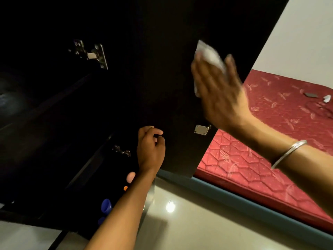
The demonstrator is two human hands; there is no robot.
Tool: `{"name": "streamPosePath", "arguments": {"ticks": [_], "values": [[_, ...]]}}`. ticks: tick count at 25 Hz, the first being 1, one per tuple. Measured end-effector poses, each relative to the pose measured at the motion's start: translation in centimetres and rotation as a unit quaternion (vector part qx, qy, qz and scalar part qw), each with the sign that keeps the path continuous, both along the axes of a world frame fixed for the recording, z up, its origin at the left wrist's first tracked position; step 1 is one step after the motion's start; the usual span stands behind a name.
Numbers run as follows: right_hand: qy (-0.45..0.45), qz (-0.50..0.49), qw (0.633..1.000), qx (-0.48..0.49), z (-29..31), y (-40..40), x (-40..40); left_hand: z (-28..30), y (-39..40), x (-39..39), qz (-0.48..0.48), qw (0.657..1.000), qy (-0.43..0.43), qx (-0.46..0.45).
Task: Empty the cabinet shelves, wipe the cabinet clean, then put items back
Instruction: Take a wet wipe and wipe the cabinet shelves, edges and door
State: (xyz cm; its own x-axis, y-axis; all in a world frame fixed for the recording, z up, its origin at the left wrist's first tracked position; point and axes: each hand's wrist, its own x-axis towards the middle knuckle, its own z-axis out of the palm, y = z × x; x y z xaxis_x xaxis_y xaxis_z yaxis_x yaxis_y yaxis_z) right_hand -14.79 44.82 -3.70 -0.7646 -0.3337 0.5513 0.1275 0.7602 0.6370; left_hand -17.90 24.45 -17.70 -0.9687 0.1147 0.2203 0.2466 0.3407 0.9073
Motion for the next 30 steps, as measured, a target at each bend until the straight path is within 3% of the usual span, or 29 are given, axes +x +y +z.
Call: {"name": "streamPosePath", "arguments": {"ticks": [3,5,7,9,12,17,21,23,26,28,30], "values": [[-0.115,0.087,0.985,0.099,-8.5,0.2,1.7,0.5,0.5,-0.1,0.009,1.0,0.0,-0.022],[-0.184,0.09,0.966,0.159,-9.0,1.2,2.5,0.7,0.7,0.1,0.007,0.999,0.008,-0.036],[-0.137,0.09,0.982,0.092,-5.4,1.8,2.7,1.2,1.0,0.2,0.003,0.999,0.014,-0.043],[-0.028,0.073,0.997,-0.019,-0.7,2.0,2.4,2.0,1.4,0.2,0.001,0.999,0.008,-0.035],[0.077,0.014,0.988,-0.133,1.2,1.3,2.0,2.4,2.2,0.5,-0.01,1.0,0.005,-0.015],[-0.086,0.051,0.994,-0.041,-4.8,2.8,3.4,2.4,1.9,1.0,-0.015,0.999,0.017,-0.041],[0.119,0.027,0.986,-0.11,5.1,1.6,1.5,3.4,1.8,0.4,-0.025,0.999,0.03,-0.031],[0.149,-0.016,0.978,-0.145,7.6,0.9,0.9,4.1,2.2,0.4,-0.025,0.999,0.032,-0.026],[0.017,0.011,0.994,-0.11,2.7,-1.1,0.3,4.6,2.8,0.0,-0.01,0.999,0.037,-0.006],[-0.096,0.019,0.995,-0.034,-3.8,-2.4,-0.4,4.3,2.9,-0.5,0.016,0.999,0.046,-0.001],[-0.163,0.003,0.984,0.07,-10.3,-3.3,-0.6,3.5,2.6,-1.0,0.059,0.997,-0.004,0.042]]}}
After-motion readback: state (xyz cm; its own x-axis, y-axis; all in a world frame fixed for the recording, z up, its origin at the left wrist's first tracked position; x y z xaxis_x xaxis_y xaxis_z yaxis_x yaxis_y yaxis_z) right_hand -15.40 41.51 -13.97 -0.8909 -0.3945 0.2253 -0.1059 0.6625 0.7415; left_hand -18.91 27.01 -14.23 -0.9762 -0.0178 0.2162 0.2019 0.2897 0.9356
